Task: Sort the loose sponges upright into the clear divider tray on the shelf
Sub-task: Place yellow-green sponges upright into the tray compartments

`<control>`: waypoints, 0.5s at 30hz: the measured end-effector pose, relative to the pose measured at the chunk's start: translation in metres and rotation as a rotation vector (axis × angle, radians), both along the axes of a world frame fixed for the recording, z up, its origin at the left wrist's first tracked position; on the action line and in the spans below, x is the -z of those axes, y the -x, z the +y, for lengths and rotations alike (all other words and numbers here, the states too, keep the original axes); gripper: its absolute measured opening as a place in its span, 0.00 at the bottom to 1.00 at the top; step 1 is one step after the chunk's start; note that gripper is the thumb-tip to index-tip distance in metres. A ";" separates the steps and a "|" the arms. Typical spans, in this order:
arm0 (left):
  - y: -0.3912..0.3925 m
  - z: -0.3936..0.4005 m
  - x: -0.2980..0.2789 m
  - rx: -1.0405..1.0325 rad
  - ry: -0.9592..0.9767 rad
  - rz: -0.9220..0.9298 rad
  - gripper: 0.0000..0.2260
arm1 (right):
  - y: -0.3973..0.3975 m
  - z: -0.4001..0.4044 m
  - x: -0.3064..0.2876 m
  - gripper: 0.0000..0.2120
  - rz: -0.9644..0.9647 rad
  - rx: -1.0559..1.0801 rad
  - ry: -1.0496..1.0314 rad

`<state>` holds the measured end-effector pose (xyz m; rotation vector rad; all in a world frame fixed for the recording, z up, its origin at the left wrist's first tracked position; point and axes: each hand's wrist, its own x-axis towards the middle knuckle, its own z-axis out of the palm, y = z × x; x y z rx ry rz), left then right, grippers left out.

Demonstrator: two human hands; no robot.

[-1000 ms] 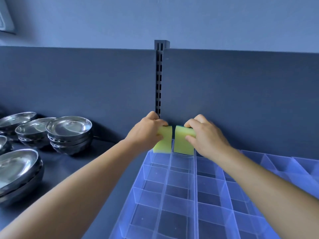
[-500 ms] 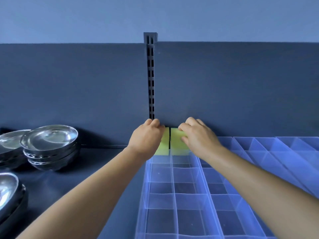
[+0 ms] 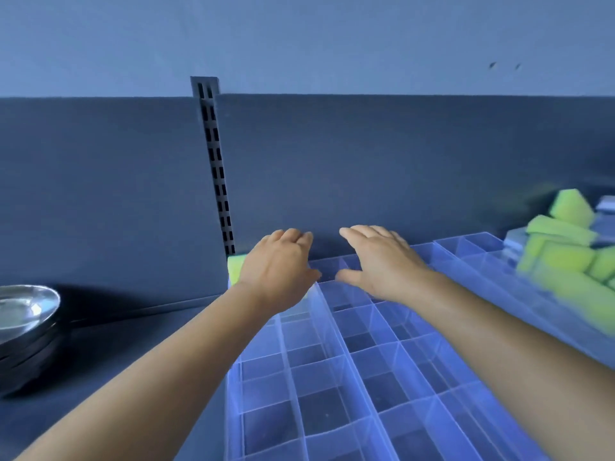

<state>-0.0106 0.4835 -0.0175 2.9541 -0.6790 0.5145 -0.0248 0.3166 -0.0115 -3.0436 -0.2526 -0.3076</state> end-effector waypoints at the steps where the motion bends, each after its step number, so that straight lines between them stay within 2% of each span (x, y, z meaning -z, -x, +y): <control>1: 0.001 -0.009 -0.001 0.022 -0.005 0.014 0.22 | 0.005 -0.008 -0.001 0.35 0.013 0.018 -0.001; 15: 0.048 -0.180 -0.012 0.251 -0.017 0.056 0.25 | 0.092 -0.183 -0.004 0.36 0.044 0.252 -0.017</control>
